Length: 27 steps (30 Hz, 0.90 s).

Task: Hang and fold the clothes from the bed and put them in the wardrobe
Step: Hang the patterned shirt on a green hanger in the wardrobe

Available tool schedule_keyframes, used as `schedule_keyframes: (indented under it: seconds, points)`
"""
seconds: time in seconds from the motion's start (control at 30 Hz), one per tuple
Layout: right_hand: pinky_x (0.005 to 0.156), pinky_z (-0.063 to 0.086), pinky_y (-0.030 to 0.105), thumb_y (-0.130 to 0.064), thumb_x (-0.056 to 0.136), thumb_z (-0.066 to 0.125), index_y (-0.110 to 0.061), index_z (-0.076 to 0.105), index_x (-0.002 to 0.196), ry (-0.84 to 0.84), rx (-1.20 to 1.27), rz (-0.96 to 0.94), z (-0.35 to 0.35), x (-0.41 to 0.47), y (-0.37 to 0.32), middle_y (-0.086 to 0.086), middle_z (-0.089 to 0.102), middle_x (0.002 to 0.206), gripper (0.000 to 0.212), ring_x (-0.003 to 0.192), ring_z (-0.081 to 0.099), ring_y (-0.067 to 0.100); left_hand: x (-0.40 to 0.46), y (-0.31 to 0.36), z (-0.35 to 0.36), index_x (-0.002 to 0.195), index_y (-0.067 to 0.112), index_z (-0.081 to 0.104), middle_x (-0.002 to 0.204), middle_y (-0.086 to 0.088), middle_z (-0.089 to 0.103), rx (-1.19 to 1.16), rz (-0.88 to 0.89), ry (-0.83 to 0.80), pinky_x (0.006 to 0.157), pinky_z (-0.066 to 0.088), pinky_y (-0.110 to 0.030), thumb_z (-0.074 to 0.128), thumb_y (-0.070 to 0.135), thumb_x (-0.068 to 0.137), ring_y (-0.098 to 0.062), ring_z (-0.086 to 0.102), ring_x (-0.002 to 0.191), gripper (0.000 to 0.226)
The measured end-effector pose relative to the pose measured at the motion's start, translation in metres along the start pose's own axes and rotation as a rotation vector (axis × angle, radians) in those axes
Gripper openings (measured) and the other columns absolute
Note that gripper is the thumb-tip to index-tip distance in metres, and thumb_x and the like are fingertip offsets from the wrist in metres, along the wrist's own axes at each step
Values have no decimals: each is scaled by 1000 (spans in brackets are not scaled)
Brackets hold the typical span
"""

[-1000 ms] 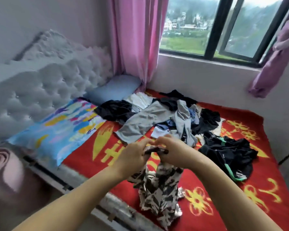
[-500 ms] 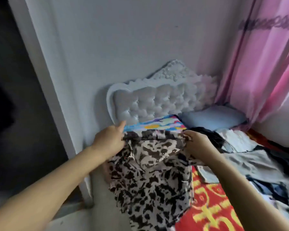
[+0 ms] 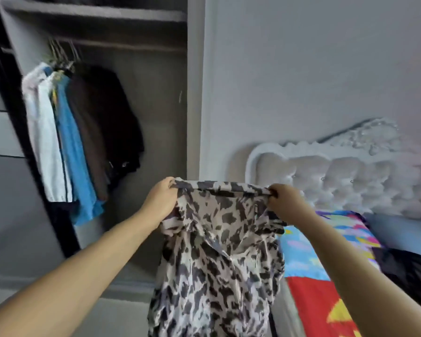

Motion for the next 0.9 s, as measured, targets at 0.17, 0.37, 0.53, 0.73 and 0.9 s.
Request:
schedule_keyframes:
  seconds: [0.17, 0.37, 0.53, 0.73, 0.9]
  points:
    - [65, 47, 35, -12, 90, 52, -12, 67, 85, -122, 510, 81, 49, 54, -62, 11, 66, 76, 16, 70, 58, 25, 71, -44, -59, 74, 16, 70, 80, -9, 64, -580, -359, 38, 59, 42, -29, 44, 7, 98, -23, 58, 67, 36]
    - [85, 53, 34, -18, 87, 59, -19, 71, 90, -209, 404, 18, 93, 119, -145, 6, 72, 90, 12, 89, 67, 24, 155, -77, -141, 94, 16, 70, 94, -14, 70, -545, -384, 56, 74, 56, -29, 52, 9, 93, -27, 65, 82, 19]
    - [88, 51, 33, -16, 92, 49, -8, 67, 109, -314, 130, -93, 126, 173, -214, 10, 68, 108, 27, 98, 64, 24, 209, -75, -175, 99, 6, 64, 41, 1, 57, -582, -299, 29, 36, 39, -13, 50, 15, 97, -10, 52, 33, 17]
    - [82, 49, 26, -22, 96, 50, -20, 65, 111, -413, -38, -261, 141, 261, -267, -1, 65, 103, 21, 90, 61, 12, 290, -82, -182, 76, 9, 60, 40, 5, 49, -562, -212, -4, 33, 32, -14, 42, 9, 98, -8, 46, 35, 29]
    - [46, 43, 21, -14, 97, 48, -9, 64, 102, -257, 218, -228, 118, 347, -315, 6, 55, 64, 17, 47, 51, 13, 363, -82, -180, 86, 11, 64, 52, -2, 61, -594, -207, -5, 52, 45, -22, 50, 16, 98, -15, 56, 47, 19]
Point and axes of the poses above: each hand's wrist, its own x-axis towards the middle knuckle, its own z-axis out of the palm, y = z × x, the point moved 1 cm from there along x, towards the middle knuckle
